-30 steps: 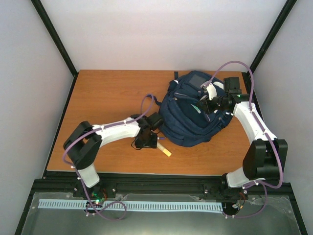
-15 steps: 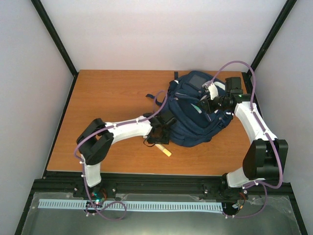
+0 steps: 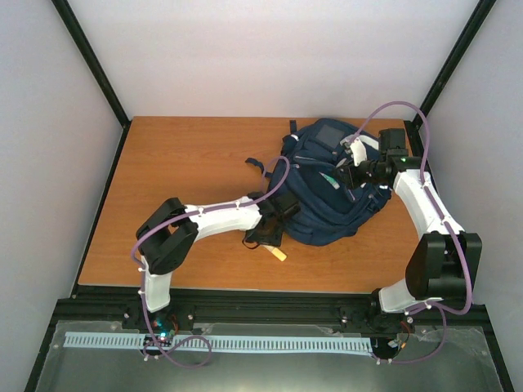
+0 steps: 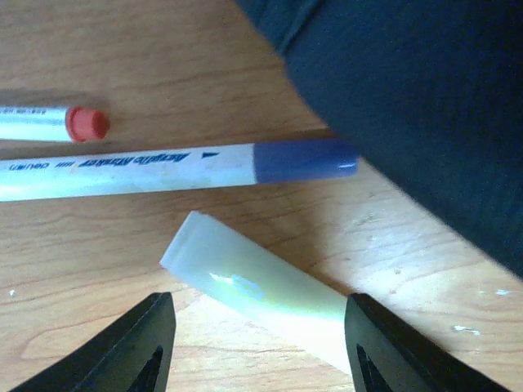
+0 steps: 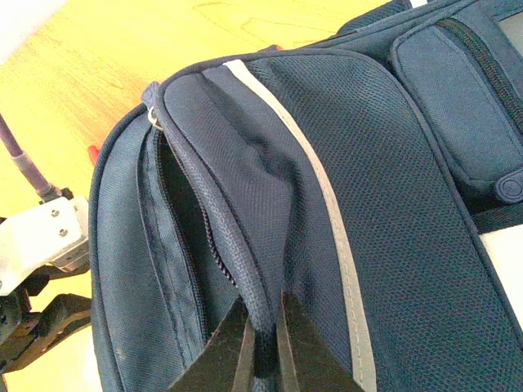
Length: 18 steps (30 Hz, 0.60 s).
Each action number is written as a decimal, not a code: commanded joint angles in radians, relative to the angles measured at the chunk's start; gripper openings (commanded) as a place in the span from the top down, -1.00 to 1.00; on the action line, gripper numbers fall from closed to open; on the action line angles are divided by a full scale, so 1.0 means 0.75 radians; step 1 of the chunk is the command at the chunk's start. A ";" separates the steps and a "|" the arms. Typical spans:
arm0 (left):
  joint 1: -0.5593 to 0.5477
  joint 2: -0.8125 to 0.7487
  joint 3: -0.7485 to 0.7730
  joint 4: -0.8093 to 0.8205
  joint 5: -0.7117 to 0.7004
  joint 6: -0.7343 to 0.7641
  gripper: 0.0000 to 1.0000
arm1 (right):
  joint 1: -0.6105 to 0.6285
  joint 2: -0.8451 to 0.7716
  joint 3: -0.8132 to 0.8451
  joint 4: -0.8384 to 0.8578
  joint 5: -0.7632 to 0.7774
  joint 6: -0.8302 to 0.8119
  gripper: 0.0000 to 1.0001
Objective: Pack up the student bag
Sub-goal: Pick up the stationery from the center of the board.
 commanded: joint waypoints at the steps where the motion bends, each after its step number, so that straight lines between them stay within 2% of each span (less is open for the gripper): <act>1: -0.015 -0.007 -0.033 -0.028 -0.029 0.014 -0.19 | -0.022 -0.029 0.006 0.054 -0.034 0.018 0.94; 11: -0.015 0.045 -0.047 0.076 -0.008 0.041 -0.19 | -0.027 -0.029 0.002 0.055 -0.040 0.020 0.94; 14: -0.017 0.031 -0.070 0.131 0.055 0.093 -0.19 | -0.028 -0.023 0.004 0.054 -0.042 0.018 0.94; 16: -0.026 0.053 -0.042 0.106 0.092 0.160 -0.16 | -0.029 -0.023 0.006 0.051 -0.044 0.019 0.94; 18: -0.044 0.038 -0.045 0.039 0.039 0.183 -0.16 | -0.030 -0.025 0.004 0.053 -0.044 0.019 0.94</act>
